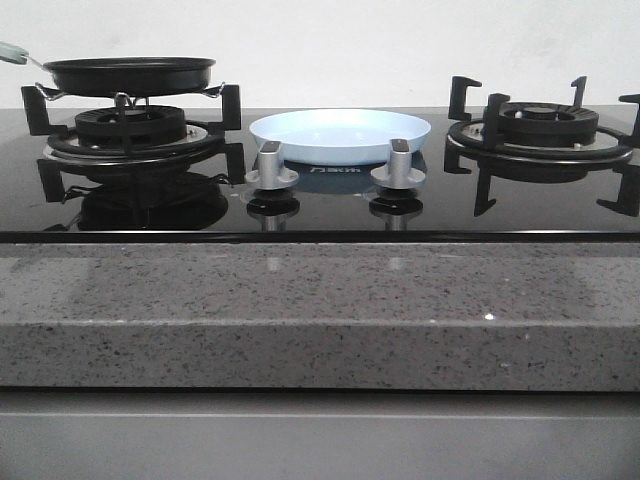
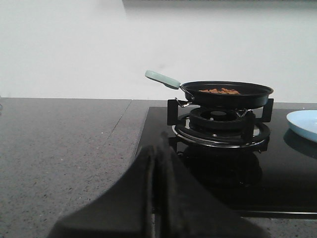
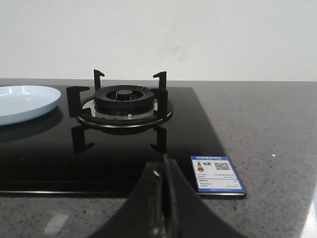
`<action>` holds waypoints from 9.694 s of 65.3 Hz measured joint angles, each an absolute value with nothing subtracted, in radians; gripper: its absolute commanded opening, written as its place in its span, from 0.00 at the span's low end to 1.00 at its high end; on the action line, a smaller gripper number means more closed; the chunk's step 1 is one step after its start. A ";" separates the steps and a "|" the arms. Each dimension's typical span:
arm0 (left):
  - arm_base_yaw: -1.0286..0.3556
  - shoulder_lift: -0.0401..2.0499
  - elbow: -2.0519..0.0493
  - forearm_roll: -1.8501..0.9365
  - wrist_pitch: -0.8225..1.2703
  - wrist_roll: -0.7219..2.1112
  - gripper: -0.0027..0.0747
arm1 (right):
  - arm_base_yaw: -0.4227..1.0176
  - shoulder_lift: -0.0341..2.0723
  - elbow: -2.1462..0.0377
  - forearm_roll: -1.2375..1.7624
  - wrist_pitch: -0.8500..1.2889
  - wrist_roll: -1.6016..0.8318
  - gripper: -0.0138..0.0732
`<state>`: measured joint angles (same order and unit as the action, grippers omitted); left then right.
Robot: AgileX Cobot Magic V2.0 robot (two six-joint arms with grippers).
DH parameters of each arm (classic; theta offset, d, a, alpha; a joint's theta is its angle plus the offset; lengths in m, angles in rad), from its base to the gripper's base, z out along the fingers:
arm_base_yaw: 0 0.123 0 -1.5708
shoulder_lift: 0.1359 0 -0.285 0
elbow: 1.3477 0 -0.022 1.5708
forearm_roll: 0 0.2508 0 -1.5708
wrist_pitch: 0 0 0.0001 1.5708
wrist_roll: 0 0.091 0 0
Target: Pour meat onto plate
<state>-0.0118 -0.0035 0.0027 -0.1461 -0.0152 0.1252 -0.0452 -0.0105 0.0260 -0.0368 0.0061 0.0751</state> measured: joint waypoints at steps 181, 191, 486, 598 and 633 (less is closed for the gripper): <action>-0.012 0.659 -0.646 -0.232 0.502 0.128 0.44 | 0.302 1.548 -1.483 0.038 0.922 0.040 0.67; -0.012 0.659 -0.646 -0.232 0.502 0.128 0.44 | 0.302 1.716 -1.667 0.066 1.006 0.000 0.67; 0.142 1.043 -0.956 -0.389 0.585 0.199 0.62 | 0.267 1.350 -1.127 0.326 0.798 -0.065 0.09; 0.268 1.870 -1.418 -1.383 0.775 0.595 0.60 | 0.267 1.350 -1.127 0.326 0.798 -0.065 0.09; 0.298 1.870 -1.418 -1.390 0.858 0.598 0.44 | 0.267 1.350 -1.127 0.326 0.798 -0.065 0.09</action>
<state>0.2983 1.8700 -1.4177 -1.3903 0.8584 0.5976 0.2667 1.3496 -1.1273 0.3256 0.7980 -0.0646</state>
